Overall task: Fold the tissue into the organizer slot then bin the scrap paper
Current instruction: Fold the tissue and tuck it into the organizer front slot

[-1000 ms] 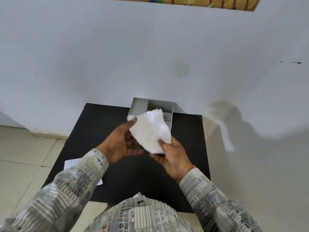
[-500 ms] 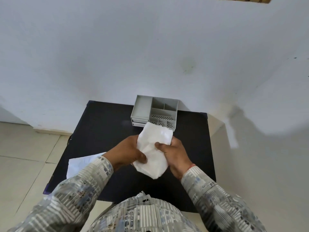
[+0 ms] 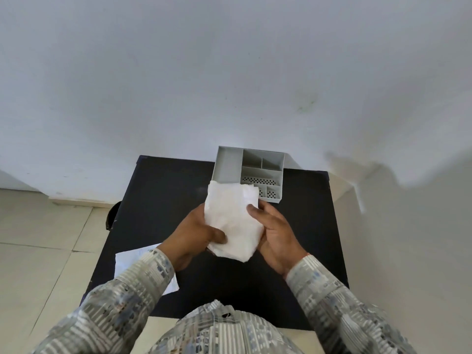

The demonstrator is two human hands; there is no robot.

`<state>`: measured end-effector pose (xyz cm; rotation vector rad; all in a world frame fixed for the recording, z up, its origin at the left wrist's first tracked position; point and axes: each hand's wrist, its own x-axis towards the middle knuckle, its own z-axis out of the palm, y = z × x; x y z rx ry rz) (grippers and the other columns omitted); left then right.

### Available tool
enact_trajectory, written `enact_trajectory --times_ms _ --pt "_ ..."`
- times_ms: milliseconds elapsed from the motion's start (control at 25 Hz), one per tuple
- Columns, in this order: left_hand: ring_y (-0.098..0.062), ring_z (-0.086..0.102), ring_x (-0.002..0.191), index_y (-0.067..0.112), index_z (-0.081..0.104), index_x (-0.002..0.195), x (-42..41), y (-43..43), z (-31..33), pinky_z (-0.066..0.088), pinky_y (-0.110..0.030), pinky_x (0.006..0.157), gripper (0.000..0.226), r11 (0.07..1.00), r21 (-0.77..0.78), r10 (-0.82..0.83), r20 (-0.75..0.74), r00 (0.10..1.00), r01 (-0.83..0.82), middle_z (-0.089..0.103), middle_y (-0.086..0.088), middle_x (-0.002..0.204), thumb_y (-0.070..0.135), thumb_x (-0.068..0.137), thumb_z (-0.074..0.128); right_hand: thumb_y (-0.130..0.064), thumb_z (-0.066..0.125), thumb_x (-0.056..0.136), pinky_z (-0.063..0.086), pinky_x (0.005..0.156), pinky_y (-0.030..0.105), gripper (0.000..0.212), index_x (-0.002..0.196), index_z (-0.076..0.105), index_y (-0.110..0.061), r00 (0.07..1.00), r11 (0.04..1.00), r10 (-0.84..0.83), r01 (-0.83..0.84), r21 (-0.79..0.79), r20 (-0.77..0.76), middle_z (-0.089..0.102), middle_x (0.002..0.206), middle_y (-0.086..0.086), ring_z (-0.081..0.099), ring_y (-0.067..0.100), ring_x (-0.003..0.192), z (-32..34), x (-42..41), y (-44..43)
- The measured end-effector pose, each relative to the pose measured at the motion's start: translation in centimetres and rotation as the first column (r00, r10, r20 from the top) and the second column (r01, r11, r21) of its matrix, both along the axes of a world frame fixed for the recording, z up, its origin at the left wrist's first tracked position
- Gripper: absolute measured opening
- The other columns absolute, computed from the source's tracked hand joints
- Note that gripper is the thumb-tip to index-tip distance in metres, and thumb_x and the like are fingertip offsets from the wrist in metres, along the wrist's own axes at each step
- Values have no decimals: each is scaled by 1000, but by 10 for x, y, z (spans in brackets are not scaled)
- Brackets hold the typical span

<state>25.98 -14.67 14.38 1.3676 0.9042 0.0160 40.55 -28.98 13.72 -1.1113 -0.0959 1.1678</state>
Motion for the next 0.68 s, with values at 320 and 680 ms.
enact_trajectory --times_ms 320,680 --pt "-22 75 97 37 51 134 7 25 -20 66 -36 63 62 932 265 -199 -196 960 247 71 3 117 29 81 83 8 56 94 64 81 62 47 134 65 -16 997 949 -43 60 -309 64 79 115 17 77 42 102 -31 -49 45" --pt "-27 74 88 23 53 135 48 120 -93 60 -41 66 41 845 -450 247 -147 958 -287 73 -11 121 9 98 67 5 62 96 65 73 43 44 131 67 -22 954 885 -299 278 -374 3 80 119 6 75 34 110 -36 -49 41"
